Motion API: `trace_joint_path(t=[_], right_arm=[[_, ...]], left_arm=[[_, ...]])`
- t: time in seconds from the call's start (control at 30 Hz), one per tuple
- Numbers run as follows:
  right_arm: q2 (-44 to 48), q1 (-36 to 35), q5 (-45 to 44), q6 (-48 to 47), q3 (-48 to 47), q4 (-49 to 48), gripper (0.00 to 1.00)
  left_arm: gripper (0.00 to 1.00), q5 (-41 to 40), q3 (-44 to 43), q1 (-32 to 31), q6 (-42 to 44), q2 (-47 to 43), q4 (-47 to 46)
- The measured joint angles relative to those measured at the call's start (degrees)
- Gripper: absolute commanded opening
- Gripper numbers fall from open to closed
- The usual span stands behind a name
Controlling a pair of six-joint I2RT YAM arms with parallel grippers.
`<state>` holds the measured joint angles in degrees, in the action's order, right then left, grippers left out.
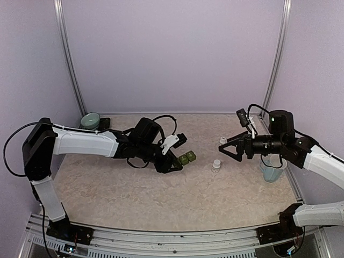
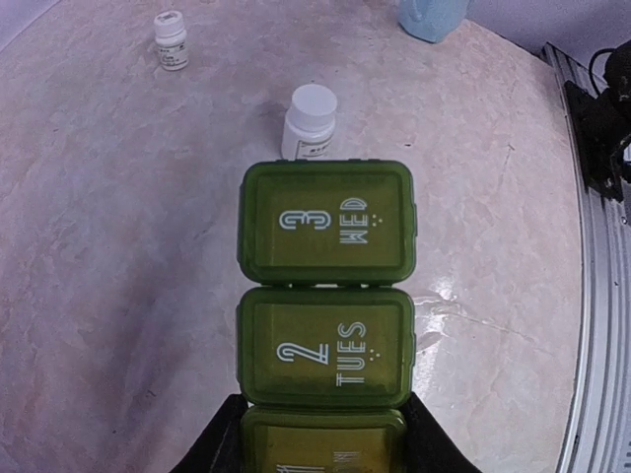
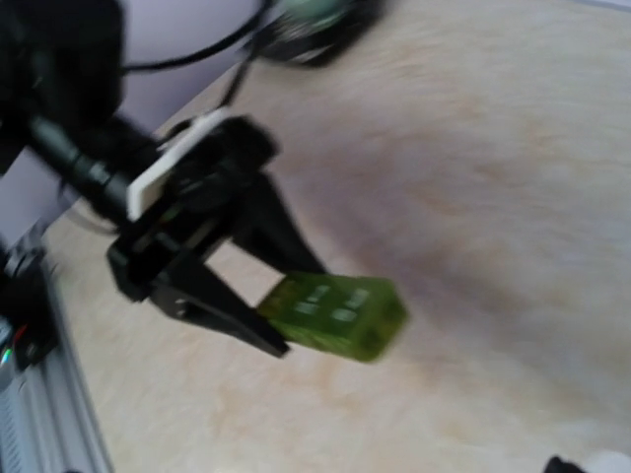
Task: Sort the pills into containers
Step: Pick up the pill container from the center of the board, then pass from the left arm to the right
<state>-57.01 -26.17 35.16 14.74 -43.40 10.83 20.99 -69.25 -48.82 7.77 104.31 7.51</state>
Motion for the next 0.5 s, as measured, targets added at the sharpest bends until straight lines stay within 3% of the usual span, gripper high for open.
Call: trace_joint_path(t=[0.33, 0.5], right_arm=[[-2.93, -6.97, 0.07, -5.11, -0.68, -2.54, 1.00], [-5.31, -7.15, -0.04, -4.13, -0.85, -3.32, 1.00]], left_arm=[[0.36, 0.83, 3.45, -2.75, -3.30, -6.86, -2.34], [0.36, -4.42, 4.42, -6.25, -3.72, -9.66, -2.40]])
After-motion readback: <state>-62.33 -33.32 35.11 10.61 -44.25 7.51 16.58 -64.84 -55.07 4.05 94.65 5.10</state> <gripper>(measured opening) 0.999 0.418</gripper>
